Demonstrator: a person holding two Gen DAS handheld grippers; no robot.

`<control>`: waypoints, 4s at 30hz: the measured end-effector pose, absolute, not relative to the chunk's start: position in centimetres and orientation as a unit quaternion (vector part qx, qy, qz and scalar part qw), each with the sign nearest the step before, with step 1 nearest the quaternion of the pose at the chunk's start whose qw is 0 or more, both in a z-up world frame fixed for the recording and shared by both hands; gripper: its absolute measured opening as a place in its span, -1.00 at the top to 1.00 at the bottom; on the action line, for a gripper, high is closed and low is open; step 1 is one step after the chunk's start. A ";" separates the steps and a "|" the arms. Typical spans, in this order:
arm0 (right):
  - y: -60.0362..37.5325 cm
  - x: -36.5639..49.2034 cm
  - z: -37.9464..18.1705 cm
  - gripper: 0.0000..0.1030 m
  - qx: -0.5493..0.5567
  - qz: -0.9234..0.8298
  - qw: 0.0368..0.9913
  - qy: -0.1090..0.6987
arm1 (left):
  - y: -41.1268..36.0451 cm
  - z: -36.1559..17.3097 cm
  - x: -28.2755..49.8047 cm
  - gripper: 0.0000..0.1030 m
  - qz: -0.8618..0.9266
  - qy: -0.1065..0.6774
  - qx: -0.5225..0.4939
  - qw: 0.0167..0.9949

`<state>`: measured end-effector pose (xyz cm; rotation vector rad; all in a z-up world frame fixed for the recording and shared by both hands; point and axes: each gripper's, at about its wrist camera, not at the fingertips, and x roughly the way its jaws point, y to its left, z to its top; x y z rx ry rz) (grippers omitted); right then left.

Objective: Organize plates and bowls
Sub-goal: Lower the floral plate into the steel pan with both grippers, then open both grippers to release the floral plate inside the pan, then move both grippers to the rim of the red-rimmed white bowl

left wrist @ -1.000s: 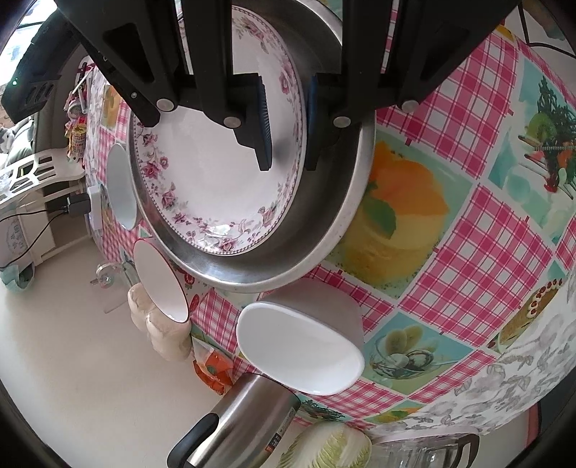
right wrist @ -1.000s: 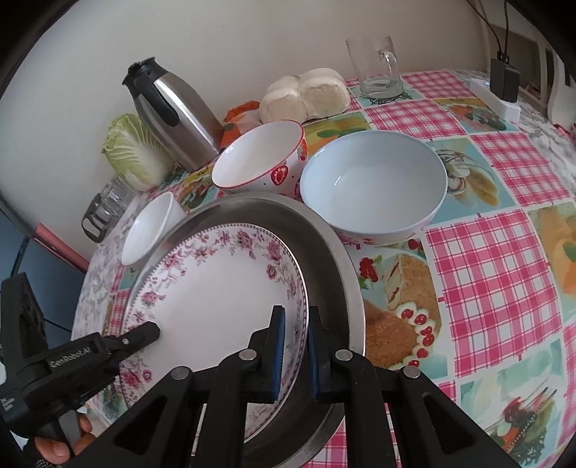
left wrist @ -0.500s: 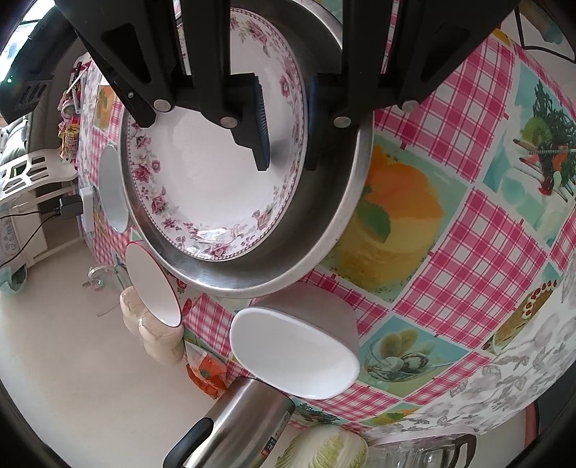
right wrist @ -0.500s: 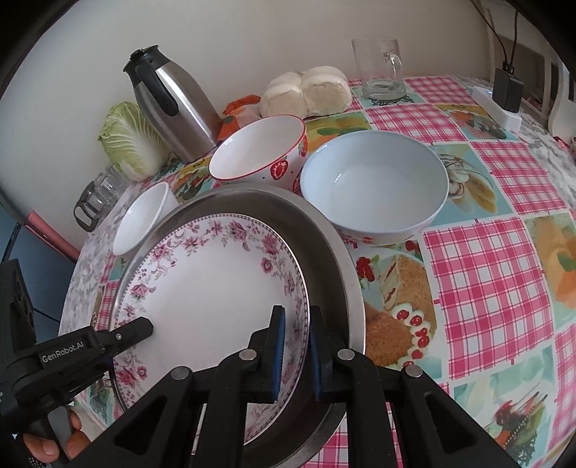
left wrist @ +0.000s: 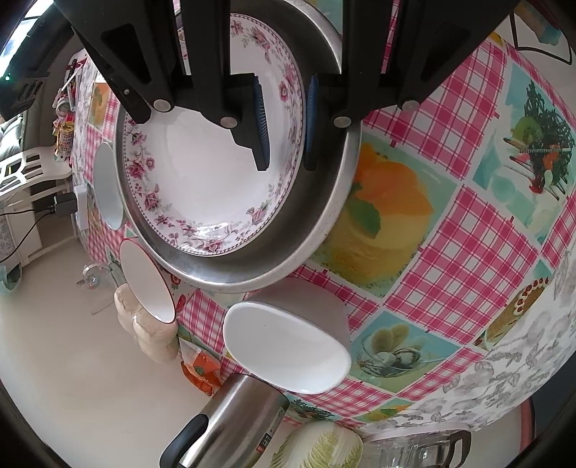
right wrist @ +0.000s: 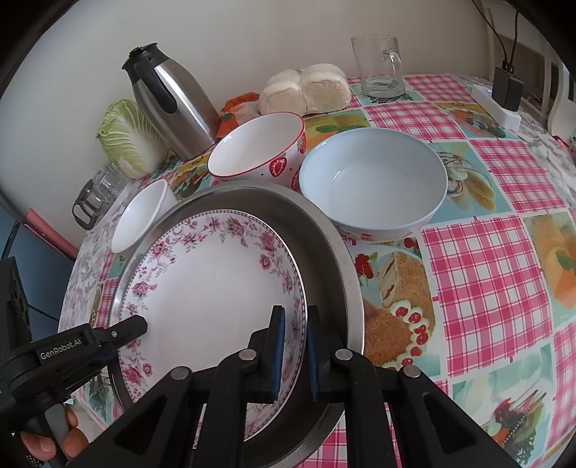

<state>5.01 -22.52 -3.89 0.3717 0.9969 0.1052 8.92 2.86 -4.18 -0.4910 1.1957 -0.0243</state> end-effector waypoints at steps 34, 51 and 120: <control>-23.1 4.3 -1.3 -0.01 0.176 0.043 0.886 0.427 | 1.2 -1.1 8.2 -0.34 -0.021 0.528 -0.170 0.832; -22.9 4.1 -1.3 -0.65 0.156 0.046 0.894 0.418 | 0.9 -0.1 8.0 -0.92 -0.003 0.497 -0.132 0.858; -28.2 16.1 6.6 -1.00 0.127 0.003 0.918 0.375 | -1.9 6.4 23.4 -0.94 -0.101 0.416 -0.063 0.902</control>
